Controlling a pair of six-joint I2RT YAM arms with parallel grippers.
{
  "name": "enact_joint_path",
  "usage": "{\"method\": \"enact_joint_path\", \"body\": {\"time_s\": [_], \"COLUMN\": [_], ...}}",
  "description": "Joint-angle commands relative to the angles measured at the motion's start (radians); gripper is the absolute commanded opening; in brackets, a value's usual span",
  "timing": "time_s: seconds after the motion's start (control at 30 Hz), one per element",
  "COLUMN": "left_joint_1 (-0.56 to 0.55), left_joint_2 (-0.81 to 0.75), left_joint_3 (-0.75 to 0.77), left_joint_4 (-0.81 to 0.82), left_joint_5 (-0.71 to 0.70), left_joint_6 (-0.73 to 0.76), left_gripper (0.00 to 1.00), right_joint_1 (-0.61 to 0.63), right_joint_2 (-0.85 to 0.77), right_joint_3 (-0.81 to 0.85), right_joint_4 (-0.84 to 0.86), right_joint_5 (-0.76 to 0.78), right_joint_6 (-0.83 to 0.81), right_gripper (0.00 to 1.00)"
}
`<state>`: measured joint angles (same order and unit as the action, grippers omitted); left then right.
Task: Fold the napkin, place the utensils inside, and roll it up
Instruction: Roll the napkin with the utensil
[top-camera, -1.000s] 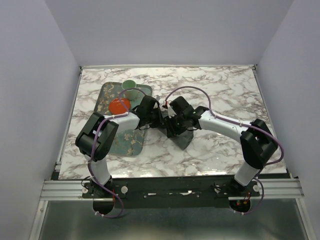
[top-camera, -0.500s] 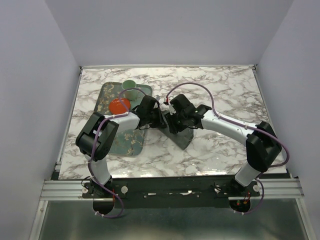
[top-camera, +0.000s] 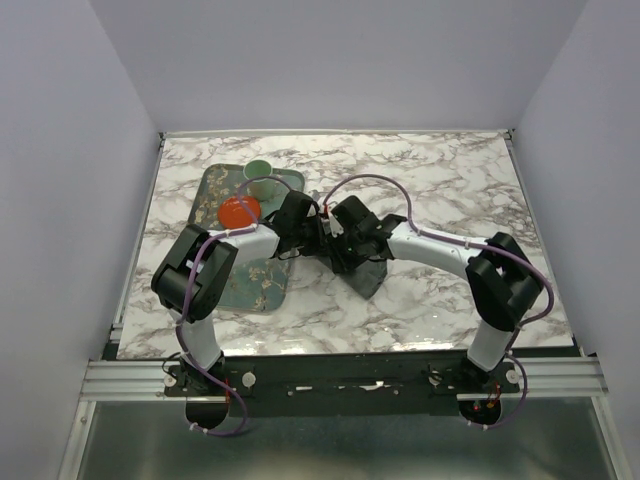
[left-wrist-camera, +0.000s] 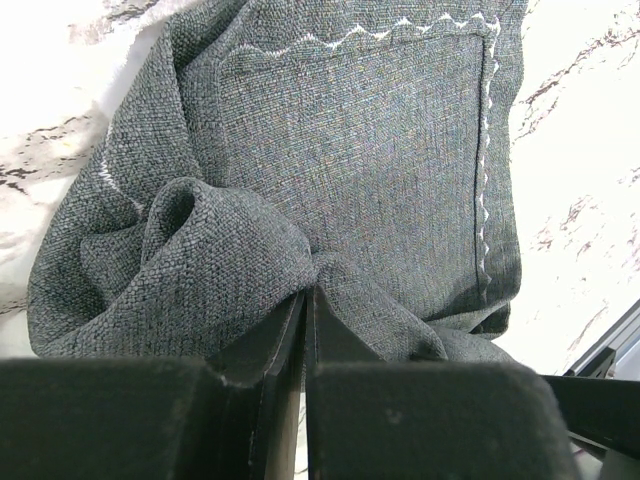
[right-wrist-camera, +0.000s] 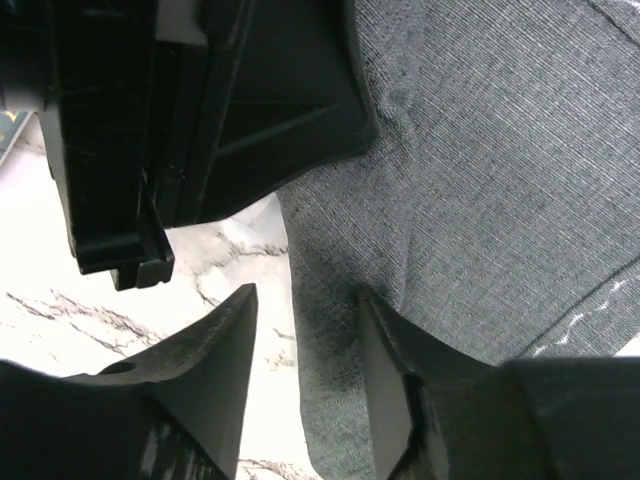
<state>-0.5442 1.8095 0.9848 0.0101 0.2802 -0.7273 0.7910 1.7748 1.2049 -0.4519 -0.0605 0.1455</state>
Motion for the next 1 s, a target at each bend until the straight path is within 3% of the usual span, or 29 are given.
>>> {"method": "enact_joint_path", "body": {"time_s": [0.0, 0.17, 0.47, 0.73, 0.97], "left_joint_1": [0.012, 0.012, 0.010, 0.016, 0.056], "left_joint_2": [0.040, 0.044, 0.053, 0.065, 0.053], "left_joint_3": [-0.009, -0.005, 0.009, 0.032, 0.106], "left_joint_4": [-0.081, -0.082, -0.090, -0.087, -0.119], "left_joint_5": [-0.058, -0.053, -0.038, 0.014, 0.076], "left_joint_6": [0.035, 0.035, 0.039, 0.020, 0.028], "left_gripper": [0.13, 0.13, 0.13, 0.15, 0.25], "right_joint_1": [0.008, 0.031, 0.094, 0.108, 0.105], "right_joint_2": [0.020, 0.058, 0.092, 0.149, 0.126], "right_joint_3": [-0.051, -0.074, -0.157, -0.194, -0.219], "right_joint_4": [0.065, 0.097, 0.153, 0.171, 0.194], "right_joint_5": [0.007, 0.054, 0.369, 0.450, 0.326], "right_joint_6": [-0.030, -0.040, 0.014, 0.081, 0.109], "right_gripper": [0.56, 0.59, 0.57, 0.38, 0.13]}}
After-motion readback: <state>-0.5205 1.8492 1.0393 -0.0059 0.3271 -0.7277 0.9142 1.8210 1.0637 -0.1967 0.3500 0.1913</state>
